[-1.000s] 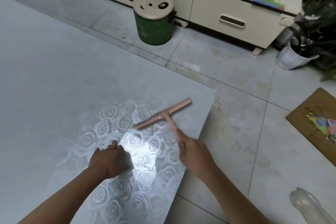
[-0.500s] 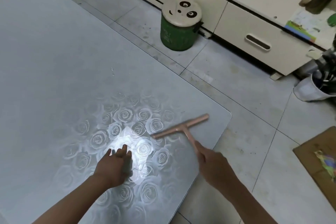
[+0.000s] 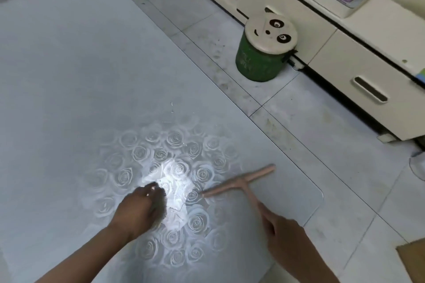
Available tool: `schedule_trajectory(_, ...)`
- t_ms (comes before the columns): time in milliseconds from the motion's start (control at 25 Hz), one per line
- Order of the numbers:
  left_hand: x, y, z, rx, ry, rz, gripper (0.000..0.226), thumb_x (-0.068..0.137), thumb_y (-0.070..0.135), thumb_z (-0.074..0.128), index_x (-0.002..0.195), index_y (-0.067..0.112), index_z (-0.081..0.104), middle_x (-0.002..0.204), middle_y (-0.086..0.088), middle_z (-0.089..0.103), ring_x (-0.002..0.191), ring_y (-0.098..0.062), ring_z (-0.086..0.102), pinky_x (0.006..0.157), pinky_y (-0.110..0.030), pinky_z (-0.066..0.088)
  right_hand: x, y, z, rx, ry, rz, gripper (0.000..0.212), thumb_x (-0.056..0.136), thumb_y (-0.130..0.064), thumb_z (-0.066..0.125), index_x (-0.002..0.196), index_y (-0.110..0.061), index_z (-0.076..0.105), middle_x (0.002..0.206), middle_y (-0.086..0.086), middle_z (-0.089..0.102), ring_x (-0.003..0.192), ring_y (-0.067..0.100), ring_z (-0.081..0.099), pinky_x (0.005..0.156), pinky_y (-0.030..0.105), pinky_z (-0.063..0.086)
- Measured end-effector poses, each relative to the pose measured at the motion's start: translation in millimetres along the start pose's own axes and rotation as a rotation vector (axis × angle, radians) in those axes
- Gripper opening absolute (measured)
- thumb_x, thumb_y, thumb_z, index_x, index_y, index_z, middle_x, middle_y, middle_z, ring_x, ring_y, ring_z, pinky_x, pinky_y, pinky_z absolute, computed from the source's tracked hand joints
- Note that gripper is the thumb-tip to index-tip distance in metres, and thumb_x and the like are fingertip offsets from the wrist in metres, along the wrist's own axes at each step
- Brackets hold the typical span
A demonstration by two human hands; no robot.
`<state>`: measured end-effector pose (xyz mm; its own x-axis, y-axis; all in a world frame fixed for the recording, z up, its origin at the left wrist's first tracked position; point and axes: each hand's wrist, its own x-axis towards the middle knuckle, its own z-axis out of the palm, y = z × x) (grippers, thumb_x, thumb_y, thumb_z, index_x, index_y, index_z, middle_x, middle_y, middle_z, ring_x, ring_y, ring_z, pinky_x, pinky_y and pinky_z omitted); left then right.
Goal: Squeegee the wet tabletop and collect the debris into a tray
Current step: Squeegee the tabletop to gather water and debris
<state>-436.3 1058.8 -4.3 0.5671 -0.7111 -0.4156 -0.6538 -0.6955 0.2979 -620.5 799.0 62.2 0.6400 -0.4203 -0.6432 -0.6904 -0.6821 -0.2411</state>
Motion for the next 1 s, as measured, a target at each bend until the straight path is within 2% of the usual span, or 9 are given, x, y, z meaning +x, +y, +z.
schedule_trajectory(40,2.5,-2.0,-5.7,0.059,0.018,-0.053,0.048,0.077,0.043,0.033,0.103,0.008,0.052,0.097,-0.016,0.070,0.072,-0.031,0.070,0.051,-0.034,0.057,19.5,-16.0,-4.5,-0.029,0.025,-0.069,0.052,0.099,-0.027,0.031,0.145,-0.049,0.020,0.105,0.005,0.067,0.102,0.025,0.062,0.086,0.032,0.045)
schedule_trajectory(80,5.4,-4.2,-4.6,0.103,0.028,-0.088,0.046,0.077,0.042,0.037,0.107,0.008,0.048,0.103,-0.022,0.067,0.078,-0.034,0.070,0.055,-0.037,0.058,40.7,-35.1,-10.6,-0.050,0.083,-0.130,0.052,0.099,-0.024,0.031,0.147,-0.042,0.022,0.107,0.008,0.066,0.102,0.028,0.061,0.087,0.033,0.045)
schedule_trajectory(160,13.2,-4.8,4.5,0.136,-0.100,-0.209,0.052,0.088,0.044,0.041,0.128,0.011,0.039,0.141,-0.021,0.041,0.124,-0.031,0.050,0.095,-0.040,0.048,85.7,-73.4,-29.9,-0.048,0.141,-0.192,0.048,0.099,-0.018,0.033,0.146,-0.028,0.030,0.110,0.012,0.064,0.104,0.033,0.060,0.086,0.034,0.045)
schedule_trajectory(240,20.2,-8.0,10.5,0.112,-0.174,-0.302,0.061,0.093,0.049,0.041,0.142,0.015,0.027,0.155,-0.006,0.013,0.142,-0.021,0.019,0.113,-0.039,0.024,114.3,-96.9,-52.6,-0.049,0.124,-0.208,0.045,0.096,-0.014,0.036,0.140,-0.023,0.038,0.112,0.013,0.063,0.104,0.035,0.059,0.084,0.034,0.045)
schedule_trajectory(480,25.9,-10.0,10.5,0.041,-0.299,-0.372,0.064,0.095,0.047,0.042,0.145,0.012,0.024,0.159,-0.003,-0.007,0.147,-0.015,0.005,0.115,-0.050,0.014,32.8,-47.1,-23.7,-0.170,-0.013,-0.100,0.051,0.098,-0.041,0.026,0.141,-0.059,0.007,0.103,0.000,0.065,0.101,0.021,0.063,0.083,0.031,0.047)
schedule_trajectory(600,23.6,-13.4,7.8,-0.020,-0.250,-0.369,0.056,0.096,0.042,0.041,0.142,0.013,0.028,0.159,0.000,-0.002,0.145,-0.009,0.011,0.116,-0.048,0.015,52.5,-74.9,-17.5,-0.138,0.021,-0.148,0.056,0.099,-0.033,0.028,0.146,-0.052,0.004,0.100,0.001,0.064,0.098,0.022,0.063,0.084,0.031,0.047)
schedule_trajectory(800,8.5,-21.9,7.4,-0.095,-0.179,-0.423,0.055,0.099,0.034,0.036,0.149,0.020,0.018,0.159,0.007,-0.011,0.147,-0.009,0.002,0.118,-0.045,0.010,133.5,-155.6,-50.2,-0.129,0.091,-0.243,0.047,0.098,-0.016,0.034,0.144,-0.021,0.030,0.112,0.013,0.064,0.105,0.034,0.060,0.085,0.034,0.046)
schedule_trajectory(880,0.9,-27.3,6.5,-0.127,-0.155,-0.466,0.058,0.100,0.031,0.034,0.152,0.020,0.011,0.159,0.005,-0.014,0.148,-0.014,-0.001,0.118,-0.046,0.009,120.6,-149.4,-53.2,-0.153,0.133,-0.255,0.044,0.099,-0.021,0.033,0.142,-0.025,0.033,0.107,0.011,0.065,0.102,0.032,0.062,0.082,0.033,0.046)
schedule_trajectory(1000,-3.1,-36.6,5.0,-0.087,-0.208,-0.521,0.062,0.100,0.032,0.033,0.153,0.015,0.005,0.159,-0.005,-0.017,0.149,-0.021,-0.006,0.119,-0.046,0.008,59.7,-116.6,-25.4,-0.216,0.063,-0.249,0.049,0.100,-0.033,0.028,0.146,-0.045,0.018,0.096,0.002,0.067,0.095,0.023,0.065,0.080,0.031,0.048)
